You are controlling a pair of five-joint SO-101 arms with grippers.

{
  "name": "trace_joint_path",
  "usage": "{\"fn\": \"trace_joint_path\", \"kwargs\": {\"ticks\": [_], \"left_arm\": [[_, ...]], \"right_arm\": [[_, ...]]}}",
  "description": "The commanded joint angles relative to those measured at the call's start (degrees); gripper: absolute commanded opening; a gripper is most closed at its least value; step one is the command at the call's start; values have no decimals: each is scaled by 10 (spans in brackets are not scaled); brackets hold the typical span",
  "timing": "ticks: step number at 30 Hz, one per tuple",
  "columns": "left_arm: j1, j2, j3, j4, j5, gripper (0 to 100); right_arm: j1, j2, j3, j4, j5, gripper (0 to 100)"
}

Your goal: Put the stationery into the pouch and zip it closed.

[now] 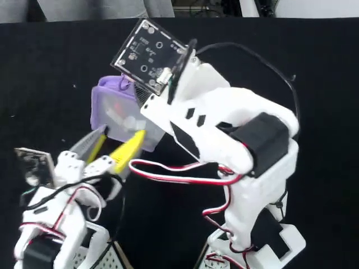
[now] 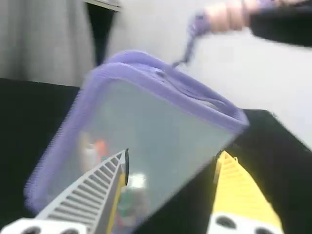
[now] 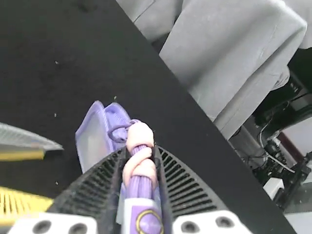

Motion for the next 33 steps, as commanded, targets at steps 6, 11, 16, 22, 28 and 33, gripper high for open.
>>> {"fn": "trace_joint_path", "kwargs": {"ticks": [6, 11, 16, 22, 28, 33], "left_arm": [[-203, 33, -118, 14, -37, 288], [-210, 33, -113, 16, -121, 288], [-206, 33, -91, 12, -207, 288], [-206, 33, -88, 11, -345, 288], [-206, 33, -87, 16, -368, 288], [-196, 33, -82, 16, -370, 288]], "right_arm": [[12, -29, 39, -8, -1, 18], [12, -29, 37, 17, -1, 18], [12, -29, 39, 30, -1, 18], [10, -93, 86, 29, 0, 20], [9, -156, 178, 27, 4, 21], [8, -182, 212, 27, 4, 21]]}}
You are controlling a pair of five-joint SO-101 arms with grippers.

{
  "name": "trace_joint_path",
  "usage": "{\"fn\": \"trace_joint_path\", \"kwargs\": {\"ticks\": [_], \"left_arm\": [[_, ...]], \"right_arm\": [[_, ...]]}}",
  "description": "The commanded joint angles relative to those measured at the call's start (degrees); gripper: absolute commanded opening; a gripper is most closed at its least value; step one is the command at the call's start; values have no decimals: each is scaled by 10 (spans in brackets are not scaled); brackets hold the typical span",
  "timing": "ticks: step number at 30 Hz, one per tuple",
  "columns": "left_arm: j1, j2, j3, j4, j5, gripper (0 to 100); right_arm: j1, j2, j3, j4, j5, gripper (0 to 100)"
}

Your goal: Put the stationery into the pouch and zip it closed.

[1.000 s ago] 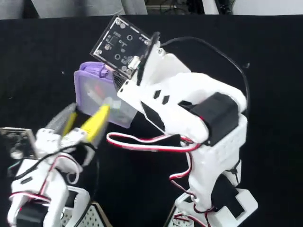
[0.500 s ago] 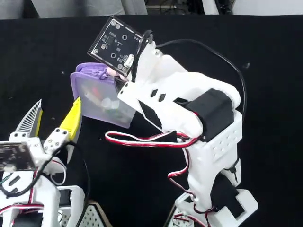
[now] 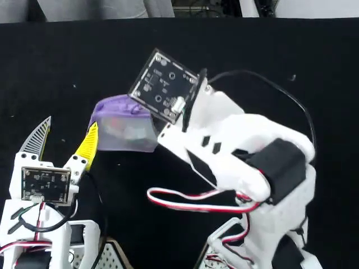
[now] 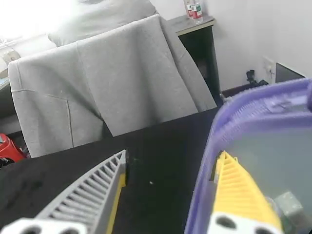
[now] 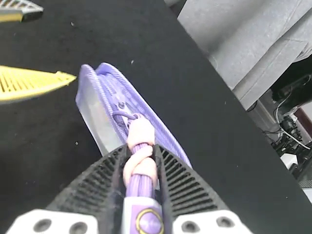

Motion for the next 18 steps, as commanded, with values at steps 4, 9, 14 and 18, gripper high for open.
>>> {"fn": "trace_joint_path", "kwargs": {"ticks": [4, 9, 14, 18], "left_arm": [[62, 5, 35, 3, -45, 288], [107, 5, 60, 2, -65, 288], [114, 5, 54, -3, -66, 288], [117, 5, 45, 2, -67, 288]], "right_arm": [[4, -41, 28, 14, 4, 21], [4, -69, 69, 13, 4, 21], [4, -109, 117, 14, 44, 21], [4, -147, 167, 13, 54, 21]]}}
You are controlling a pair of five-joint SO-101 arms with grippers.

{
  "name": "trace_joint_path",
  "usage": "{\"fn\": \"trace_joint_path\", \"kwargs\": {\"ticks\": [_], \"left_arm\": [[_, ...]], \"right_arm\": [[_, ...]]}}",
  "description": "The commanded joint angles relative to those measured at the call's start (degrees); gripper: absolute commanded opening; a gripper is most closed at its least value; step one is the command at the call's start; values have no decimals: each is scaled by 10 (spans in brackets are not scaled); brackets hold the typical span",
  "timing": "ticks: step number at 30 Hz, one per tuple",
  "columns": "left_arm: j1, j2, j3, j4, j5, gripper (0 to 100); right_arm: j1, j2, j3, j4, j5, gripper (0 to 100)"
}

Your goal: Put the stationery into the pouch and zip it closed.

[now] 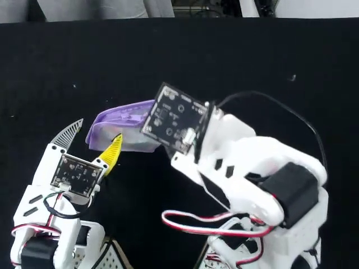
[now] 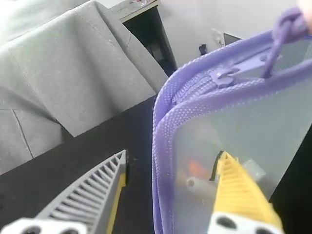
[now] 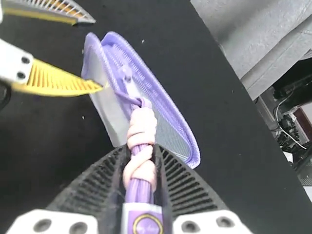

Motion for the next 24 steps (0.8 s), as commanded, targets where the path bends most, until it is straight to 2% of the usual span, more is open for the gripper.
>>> {"fn": "trace_joint_path", "kwargs": {"ticks": [1, 5, 12, 15, 21, 24], "left_arm": [[17, 5, -22, 2, -11, 288], [65, 5, -14, 10, -42, 288], [165, 5, -18, 98, -40, 288], [172, 5, -14, 121, -39, 288], [174, 5, -13, 119, -38, 284], [175, 5, -12, 98, -15, 192]], "right_arm": [[4, -34, 31, 13, 9, 21], [4, -49, 52, 8, 18, 21], [7, -47, 54, -28, 17, 21], [7, -47, 54, -33, 16, 21], [6, -47, 54, -36, 15, 19], [6, -47, 54, -33, 15, 18]]}}
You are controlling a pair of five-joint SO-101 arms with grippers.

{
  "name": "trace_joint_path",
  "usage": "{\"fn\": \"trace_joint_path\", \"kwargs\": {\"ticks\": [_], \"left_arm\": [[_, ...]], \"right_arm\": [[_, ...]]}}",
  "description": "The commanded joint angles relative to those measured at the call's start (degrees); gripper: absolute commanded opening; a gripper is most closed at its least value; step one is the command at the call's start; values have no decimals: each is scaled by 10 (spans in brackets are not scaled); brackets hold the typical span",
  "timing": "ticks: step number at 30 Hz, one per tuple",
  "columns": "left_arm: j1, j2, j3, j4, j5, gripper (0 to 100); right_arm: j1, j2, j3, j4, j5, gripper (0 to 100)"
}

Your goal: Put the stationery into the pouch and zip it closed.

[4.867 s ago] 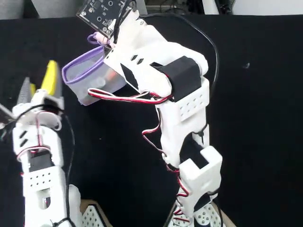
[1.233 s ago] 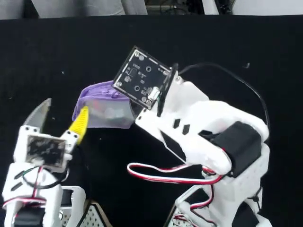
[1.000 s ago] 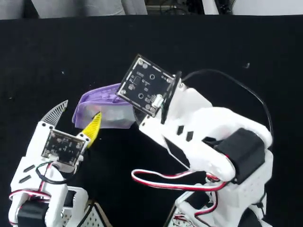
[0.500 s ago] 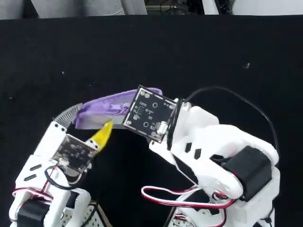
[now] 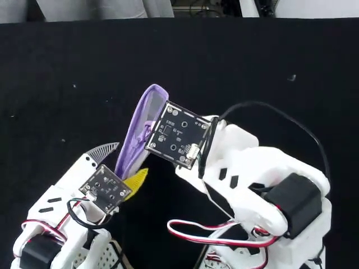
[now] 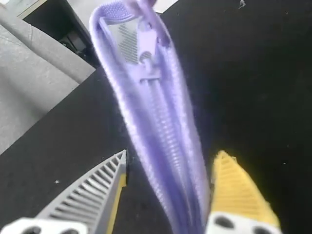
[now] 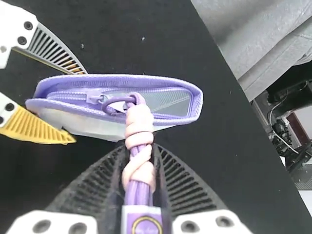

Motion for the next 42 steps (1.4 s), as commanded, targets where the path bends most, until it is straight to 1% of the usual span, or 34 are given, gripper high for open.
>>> {"fn": "trace_joint_path", "kwargs": {"ticks": [1, 3, 4, 6, 8, 9, 13, 18, 21, 24, 34, 40, 42], "left_arm": [[5, 5, -7, -32, 31, 147], [4, 5, 9, -64, 49, 48], [3, 5, 18, -78, 57, 20], [3, 5, 35, -96, 71, 58], [3, 4, 47, -101, 82, 52], [3, 4, 51, -101, 84, 31], [3, 4, 70, -99, 81, 27], [8, 4, 91, -99, 81, 27], [9, 4, 98, -99, 81, 27], [9, 4, 99, -99, 84, 27], [8, 4, 100, -98, 84, 27], [9, 4, 100, -98, 84, 27], [9, 4, 100, -98, 85, 27]], "right_arm": [[6, -3, 0, -11, 0, 18], [7, -3, 1, -11, 0, 18], [7, -4, 1, -11, 0, 18], [8, -4, 1, -10, 0, 18], [9, -4, 1, -10, 0, 18], [15, -4, 1, -10, 0, 18], [69, -3, 0, -28, 4, 18], [146, -2, 0, -75, 6, 18], [175, -2, 4, -93, 30, 18], [199, -2, 31, -127, 38, 18], [295, -2, 172, -306, 41, 18], [346, 3, 204, -362, 41, 18], [358, 22, 205, -368, 55, 18]]}}
